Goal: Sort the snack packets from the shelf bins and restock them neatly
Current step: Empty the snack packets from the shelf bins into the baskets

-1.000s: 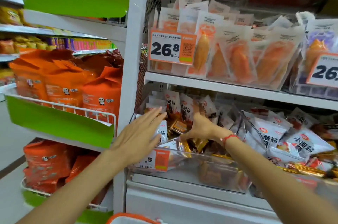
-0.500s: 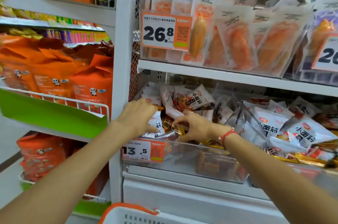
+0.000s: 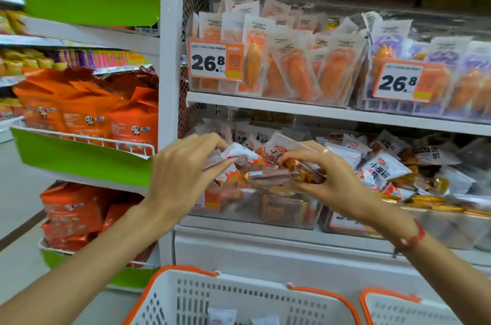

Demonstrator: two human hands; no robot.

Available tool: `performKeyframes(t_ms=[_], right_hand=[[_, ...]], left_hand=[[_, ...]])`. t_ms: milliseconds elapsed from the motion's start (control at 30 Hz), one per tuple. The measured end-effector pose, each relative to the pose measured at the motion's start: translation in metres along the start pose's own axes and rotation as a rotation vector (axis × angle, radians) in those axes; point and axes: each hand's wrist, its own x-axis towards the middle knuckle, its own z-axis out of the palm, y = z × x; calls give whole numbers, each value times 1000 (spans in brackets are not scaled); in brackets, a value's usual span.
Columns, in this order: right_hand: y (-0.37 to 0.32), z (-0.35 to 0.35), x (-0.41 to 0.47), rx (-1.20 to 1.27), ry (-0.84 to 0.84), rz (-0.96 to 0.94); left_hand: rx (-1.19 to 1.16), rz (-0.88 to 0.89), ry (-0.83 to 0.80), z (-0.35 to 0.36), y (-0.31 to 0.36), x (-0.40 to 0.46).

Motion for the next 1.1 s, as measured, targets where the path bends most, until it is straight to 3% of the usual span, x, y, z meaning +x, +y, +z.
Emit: performKeyframes(t_ms=[100,233,400,533,633,733,867,1000,1100], right_hand=[[-17,-5,-36,63,-119,-23],[-13,25,-61,105,-501,105],[5,92,-95,33,-761,231],[5,107,-95,-47,-922,261],[6,96,-76,-97,-689,193],[1,84,-33,-28,-317,89],[3,92,51,-72,-18,60],[12,115,131,-132,-71,43],[11,146,184,-210,-360,117]], left_hand=[[-63,-89,-88,-21,14,-26],[-29,-138,-441,-7,17,-62],[6,-108,-709,33,17,-100],[-84,-56,-724,50,4,-106],[-22,-18,-475,48,-21,-84],[92,-180,-179,39,-53,-57],[233,-295,-165,51,-91,-50],[320,-341,-299,60,-114,-69],[332,-363,-308,65,-117,-77]])
